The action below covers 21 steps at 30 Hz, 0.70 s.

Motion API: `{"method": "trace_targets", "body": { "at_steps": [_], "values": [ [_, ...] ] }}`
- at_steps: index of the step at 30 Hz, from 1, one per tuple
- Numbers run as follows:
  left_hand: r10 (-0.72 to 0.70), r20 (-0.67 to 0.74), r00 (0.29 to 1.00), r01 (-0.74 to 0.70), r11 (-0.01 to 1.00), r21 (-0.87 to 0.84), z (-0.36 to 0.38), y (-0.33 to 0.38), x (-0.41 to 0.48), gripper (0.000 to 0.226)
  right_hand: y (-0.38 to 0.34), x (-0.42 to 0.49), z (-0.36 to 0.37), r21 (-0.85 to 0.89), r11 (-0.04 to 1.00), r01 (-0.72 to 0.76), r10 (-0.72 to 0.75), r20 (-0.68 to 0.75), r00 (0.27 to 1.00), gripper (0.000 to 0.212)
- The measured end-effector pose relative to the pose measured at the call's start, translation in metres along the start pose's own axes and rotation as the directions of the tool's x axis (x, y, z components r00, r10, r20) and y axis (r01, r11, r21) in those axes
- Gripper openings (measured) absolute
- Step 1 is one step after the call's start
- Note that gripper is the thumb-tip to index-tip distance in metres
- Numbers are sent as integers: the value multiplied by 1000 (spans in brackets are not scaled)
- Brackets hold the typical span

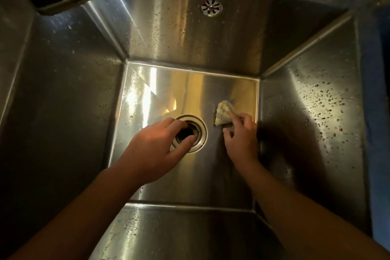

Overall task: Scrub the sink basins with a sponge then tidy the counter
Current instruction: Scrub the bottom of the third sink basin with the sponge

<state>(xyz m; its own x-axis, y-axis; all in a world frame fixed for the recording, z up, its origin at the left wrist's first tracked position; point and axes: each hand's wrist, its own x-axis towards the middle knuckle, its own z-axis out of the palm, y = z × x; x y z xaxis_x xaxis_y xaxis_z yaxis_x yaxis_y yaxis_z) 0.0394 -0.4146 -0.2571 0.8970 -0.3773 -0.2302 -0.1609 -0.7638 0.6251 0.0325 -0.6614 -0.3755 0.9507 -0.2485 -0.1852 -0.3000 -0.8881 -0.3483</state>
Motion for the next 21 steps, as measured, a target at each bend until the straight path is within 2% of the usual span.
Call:
{"method": "trace_targets", "body": {
  "at_steps": [5,10,13,15,19,21],
  "values": [
    [-61,34,998,62,998,-27,1,-6,1,57,1,-4,-3,108,993,-47,40,62,997,58],
    [-81,53,995,84,995,-49,3,-5,0,57,1,-33,0,185,983,-16,-13,153,988,60],
    [-79,55,995,82,995,-54,4,-5,0,57,4,-34,-2,71,988,140,-147,106,983,64],
    [-77,60,995,81,995,-60,4,-5,1,58,8,-30,-2,22,978,209,-210,142,967,69],
    [-70,62,996,74,995,-63,4,-4,2,57,12,-32,1,57,986,160,-169,253,953,77],
    [-76,65,995,80,995,-63,4,-4,1,58,10,-39,2,119,991,66,-96,269,958,76]
  ]
}}
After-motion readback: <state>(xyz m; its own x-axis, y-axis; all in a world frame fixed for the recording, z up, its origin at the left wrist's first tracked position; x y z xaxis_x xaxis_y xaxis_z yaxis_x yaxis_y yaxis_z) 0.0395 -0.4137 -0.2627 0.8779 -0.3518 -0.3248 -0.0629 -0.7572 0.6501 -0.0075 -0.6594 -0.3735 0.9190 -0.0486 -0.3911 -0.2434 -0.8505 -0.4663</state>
